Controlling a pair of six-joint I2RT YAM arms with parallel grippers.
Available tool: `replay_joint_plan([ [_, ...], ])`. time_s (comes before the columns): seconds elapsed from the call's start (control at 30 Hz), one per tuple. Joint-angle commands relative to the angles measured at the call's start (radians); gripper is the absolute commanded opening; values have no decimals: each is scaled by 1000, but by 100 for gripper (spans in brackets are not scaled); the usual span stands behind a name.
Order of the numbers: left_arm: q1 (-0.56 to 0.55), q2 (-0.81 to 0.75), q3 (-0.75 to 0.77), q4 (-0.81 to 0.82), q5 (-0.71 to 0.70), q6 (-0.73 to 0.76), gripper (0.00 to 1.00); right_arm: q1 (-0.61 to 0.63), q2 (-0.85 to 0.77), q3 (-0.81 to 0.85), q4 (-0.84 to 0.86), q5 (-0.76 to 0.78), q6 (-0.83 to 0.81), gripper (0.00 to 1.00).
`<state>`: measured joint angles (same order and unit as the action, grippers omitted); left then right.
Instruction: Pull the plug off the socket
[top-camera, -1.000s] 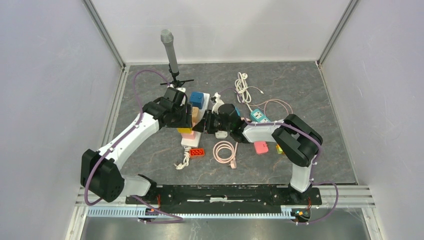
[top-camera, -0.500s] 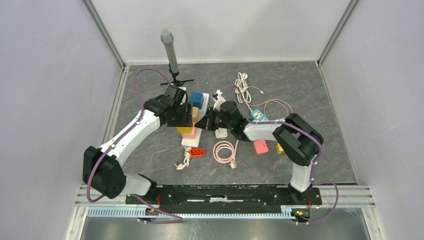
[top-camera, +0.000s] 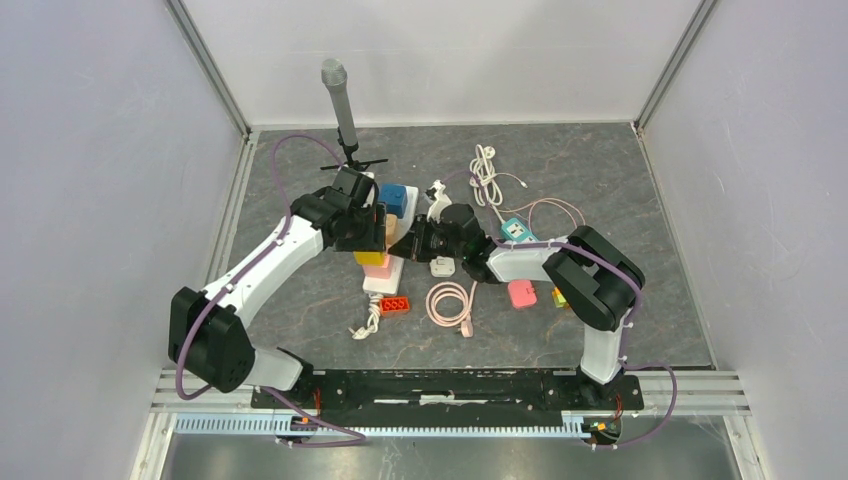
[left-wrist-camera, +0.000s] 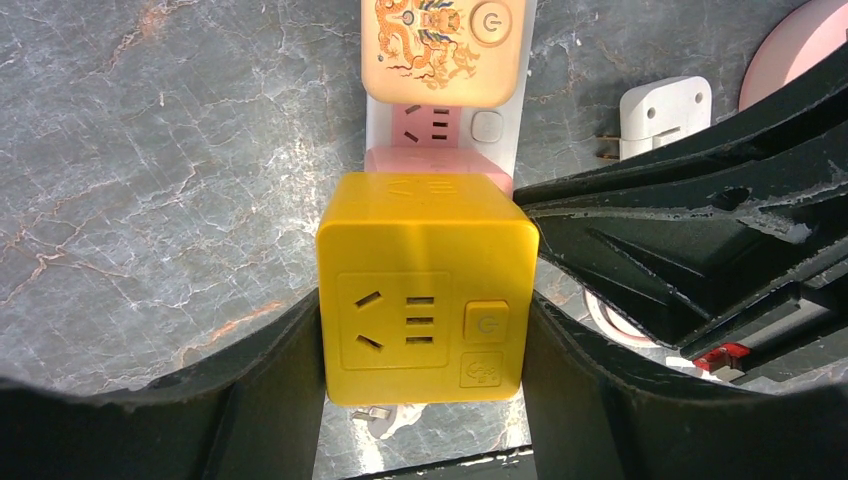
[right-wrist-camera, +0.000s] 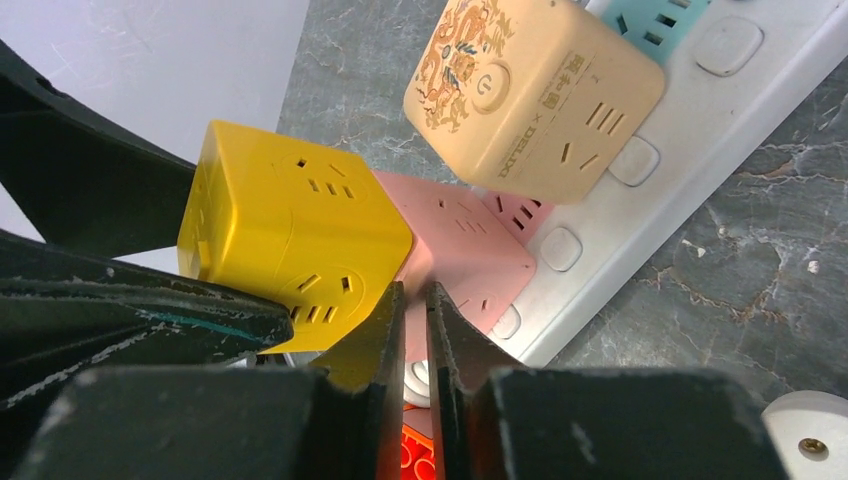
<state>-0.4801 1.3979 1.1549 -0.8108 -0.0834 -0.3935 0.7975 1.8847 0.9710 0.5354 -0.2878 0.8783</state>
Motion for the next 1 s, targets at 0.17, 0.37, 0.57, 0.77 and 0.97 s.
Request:
replay_joint_plan([
  [0.17,-8,21,15,23,-57,-28,67,4,18,-101,-19,-10,-22,11],
  [0.37,-8,39,11,22,-95,-37,70,5,20,-92,-21,-20,-35,9],
  [0.57,-9,43,5,22,-119,-36,75,7,17,-96,-31,-15,-42,9],
  [0.77,-10,29,-1,37,-142,-48,77,9,11,-100,-18,-11,-35,9],
  [0.97,-10,-8,19,42,-106,-62,50,9,14,-102,-38,7,-41,8],
])
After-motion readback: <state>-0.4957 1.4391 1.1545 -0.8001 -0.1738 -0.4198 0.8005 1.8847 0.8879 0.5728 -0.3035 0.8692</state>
